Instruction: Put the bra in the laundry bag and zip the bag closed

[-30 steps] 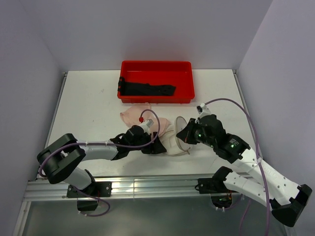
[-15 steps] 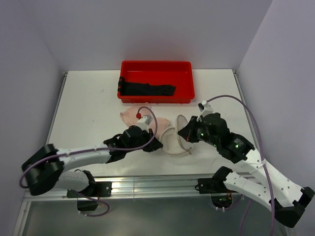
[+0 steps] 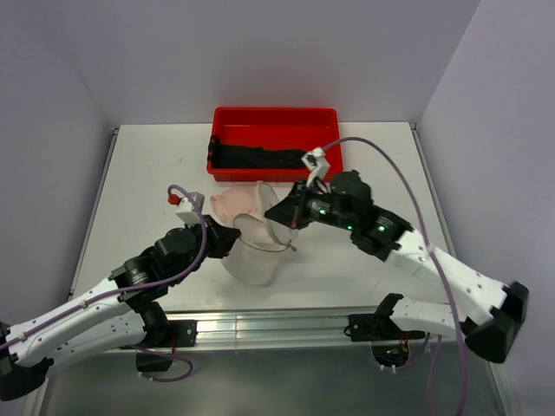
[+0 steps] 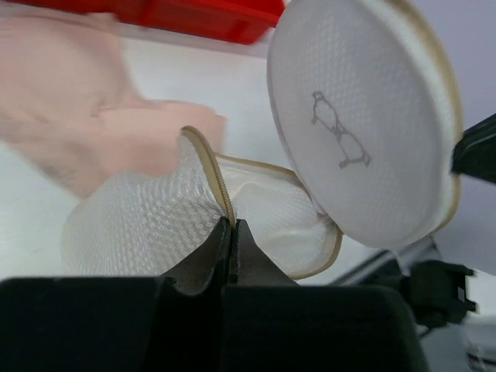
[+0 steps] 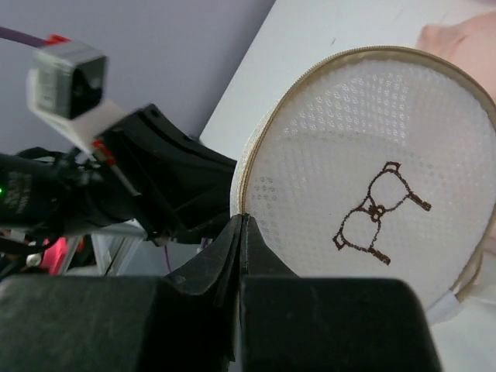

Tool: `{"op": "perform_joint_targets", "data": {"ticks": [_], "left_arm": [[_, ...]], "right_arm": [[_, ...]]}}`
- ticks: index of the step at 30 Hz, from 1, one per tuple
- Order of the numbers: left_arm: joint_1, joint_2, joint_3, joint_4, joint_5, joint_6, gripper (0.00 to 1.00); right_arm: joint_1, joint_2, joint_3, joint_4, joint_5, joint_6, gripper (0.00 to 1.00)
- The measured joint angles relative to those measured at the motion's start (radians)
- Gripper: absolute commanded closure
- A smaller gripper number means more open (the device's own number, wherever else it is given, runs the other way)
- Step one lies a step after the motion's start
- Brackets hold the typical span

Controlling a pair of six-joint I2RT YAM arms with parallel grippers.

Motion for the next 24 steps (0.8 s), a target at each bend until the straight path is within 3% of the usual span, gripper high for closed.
{"op": "perform_joint_targets", "data": {"ticks": [5,9,12,15,18,19,24], "left_arm": [[0.007,-0.172,-0.006,-0.201,-0.19,-0.047,1.0],[0.008,-0.311,-0.024,-0.341,-0.317,-0.139,1.0],[0.009,-0.375,-0.064,-0.422,-0.366,-0.217,0.93],[0.009,-0.41,-0.117,-0.493,-0.389,-0.298,0.8],[0.009,-0.441,-0.151,-0.561,-0.403,-0.374,0.55],[0.009,-0.452,-0.154,-0.583,-0.407,-0.398,0.4],[0.009,-0.518,-0.155,-0.619,-0.414,-0.466,0.17]], "right_arm": [[0.069,0.204,0.011,0.159,-0.043,0.058,1.0],[0.1,0.258,0.011,0.268,-0.053,0.109,1.0],[0.121,0.27,0.008,0.312,-0.043,0.121,1.0],[0.133,0.27,-0.02,0.359,-0.031,0.137,1.0],[0.135,0.287,-0.057,0.397,-0.031,0.156,1.0],[0.135,0.299,-0.07,0.404,-0.031,0.161,1.0],[0.135,0.333,-0.137,0.405,-0.024,0.179,1.0]]}}
